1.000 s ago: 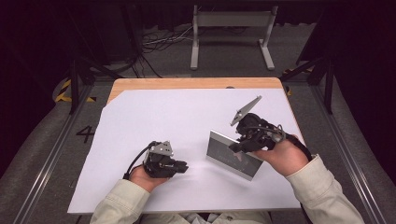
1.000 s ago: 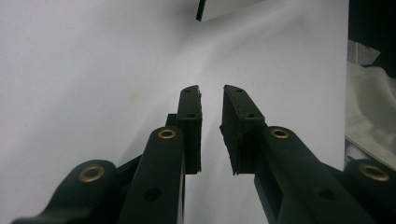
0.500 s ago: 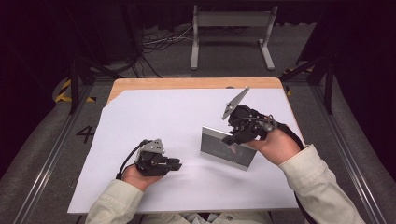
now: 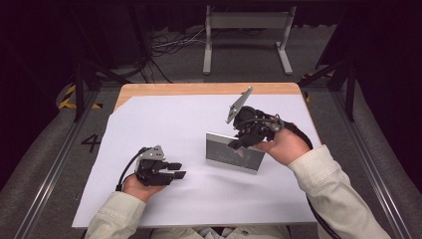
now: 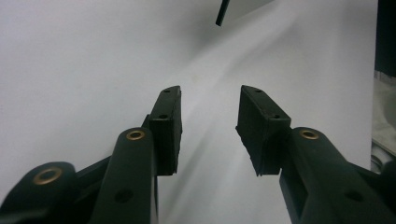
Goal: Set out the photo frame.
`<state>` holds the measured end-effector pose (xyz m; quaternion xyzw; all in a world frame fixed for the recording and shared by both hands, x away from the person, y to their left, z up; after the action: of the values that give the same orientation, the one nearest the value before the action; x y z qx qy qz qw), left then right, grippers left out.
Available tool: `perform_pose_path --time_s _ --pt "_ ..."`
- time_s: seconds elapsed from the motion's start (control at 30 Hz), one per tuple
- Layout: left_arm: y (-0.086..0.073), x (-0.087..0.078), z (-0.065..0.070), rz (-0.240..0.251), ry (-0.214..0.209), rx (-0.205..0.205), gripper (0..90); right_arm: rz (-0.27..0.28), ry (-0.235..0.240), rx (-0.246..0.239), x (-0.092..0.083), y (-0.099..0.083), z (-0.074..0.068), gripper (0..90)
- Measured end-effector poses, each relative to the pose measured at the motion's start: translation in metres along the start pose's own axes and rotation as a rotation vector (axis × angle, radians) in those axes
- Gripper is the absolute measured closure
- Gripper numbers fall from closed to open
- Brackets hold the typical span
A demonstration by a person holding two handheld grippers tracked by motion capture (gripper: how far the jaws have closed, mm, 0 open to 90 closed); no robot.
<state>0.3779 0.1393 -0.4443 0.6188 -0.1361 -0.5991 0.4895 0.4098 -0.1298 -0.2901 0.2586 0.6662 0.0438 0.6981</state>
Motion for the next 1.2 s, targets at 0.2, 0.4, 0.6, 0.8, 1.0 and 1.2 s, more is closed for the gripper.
perform_pose_path --time_s 0.2,0.4,0.6,0.8,1.0,1.2 --pt "-0.001 -0.002 -0.005 0.015 0.029 0.0 53.9 -0.015 0.007 -0.056 0.005 0.007 0.006 83.9" --pt "-0.002 -0.004 -0.011 0.032 0.057 -0.014 50.6 -0.027 0.012 -0.108 0.01 0.013 0.009 83.9" --pt "-0.004 -0.007 -0.014 0.038 0.065 -0.033 50.3 -0.04 0.026 -0.156 0.017 0.019 0.013 83.9" --pt "-0.006 -0.009 -0.017 0.043 0.071 -0.041 50.1 -0.05 0.044 -0.188 0.022 0.022 0.018 83.9" --pt "-0.006 -0.008 -0.017 0.042 0.071 -0.044 49.9 -0.061 0.074 -0.21 0.03 0.02 0.025 83.9" --pt "-0.008 -0.007 -0.019 0.038 0.071 -0.047 49.4 -0.062 0.09 -0.217 0.037 0.018 0.026 83.8"
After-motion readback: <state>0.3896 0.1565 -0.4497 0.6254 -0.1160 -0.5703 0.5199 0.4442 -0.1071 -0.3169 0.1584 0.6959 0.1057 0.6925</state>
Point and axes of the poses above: each handheld gripper's, and its own axes: x roughly forward along the jaws, y roughly out of its top, z roughly to its right, the point moved 3 cm from there along x, roughly forward along the jaws, and after that the axes turned 2 degrees about x, right-handed, at the moved point
